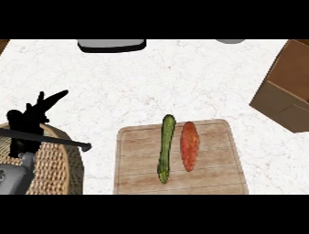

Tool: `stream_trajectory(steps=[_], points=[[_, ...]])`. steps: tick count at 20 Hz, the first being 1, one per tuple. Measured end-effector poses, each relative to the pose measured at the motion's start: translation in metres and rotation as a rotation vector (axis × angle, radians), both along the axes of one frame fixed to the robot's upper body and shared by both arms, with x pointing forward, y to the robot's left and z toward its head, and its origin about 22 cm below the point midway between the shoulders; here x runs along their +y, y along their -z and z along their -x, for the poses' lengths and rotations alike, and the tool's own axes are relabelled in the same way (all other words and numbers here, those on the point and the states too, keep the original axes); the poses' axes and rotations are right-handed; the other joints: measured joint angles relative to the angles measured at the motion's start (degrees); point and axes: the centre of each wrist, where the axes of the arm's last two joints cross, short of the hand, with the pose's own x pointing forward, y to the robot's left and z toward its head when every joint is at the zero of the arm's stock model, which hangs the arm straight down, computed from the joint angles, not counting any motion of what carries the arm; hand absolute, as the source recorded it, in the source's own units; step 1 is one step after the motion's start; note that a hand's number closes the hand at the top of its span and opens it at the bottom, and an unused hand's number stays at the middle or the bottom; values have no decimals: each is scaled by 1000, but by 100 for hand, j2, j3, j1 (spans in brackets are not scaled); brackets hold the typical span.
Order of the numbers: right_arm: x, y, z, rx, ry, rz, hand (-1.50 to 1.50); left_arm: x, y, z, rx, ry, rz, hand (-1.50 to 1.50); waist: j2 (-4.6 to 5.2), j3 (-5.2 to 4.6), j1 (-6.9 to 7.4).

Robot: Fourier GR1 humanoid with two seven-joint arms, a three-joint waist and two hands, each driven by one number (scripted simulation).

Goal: Pick the sweet potato from the cutting board and place it in the cardboard box

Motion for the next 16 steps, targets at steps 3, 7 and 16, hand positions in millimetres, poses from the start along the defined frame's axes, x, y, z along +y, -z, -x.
stream_trajectory(steps=[3, 7, 16], points=[[1, -5, 7, 5, -28, -31, -150, -10, -3, -6, 10, -56, 203, 0, -14, -195, 1], [9, -16, 12, 46, -89, -6, -150, 1, -9, -2, 69, 18, 289, 0, -91, -302, -83], [17, -1, 33, 155, -180, 238, -150, 24, -16, 4, 93, 252, 360, 0, -81, -330, -128]])
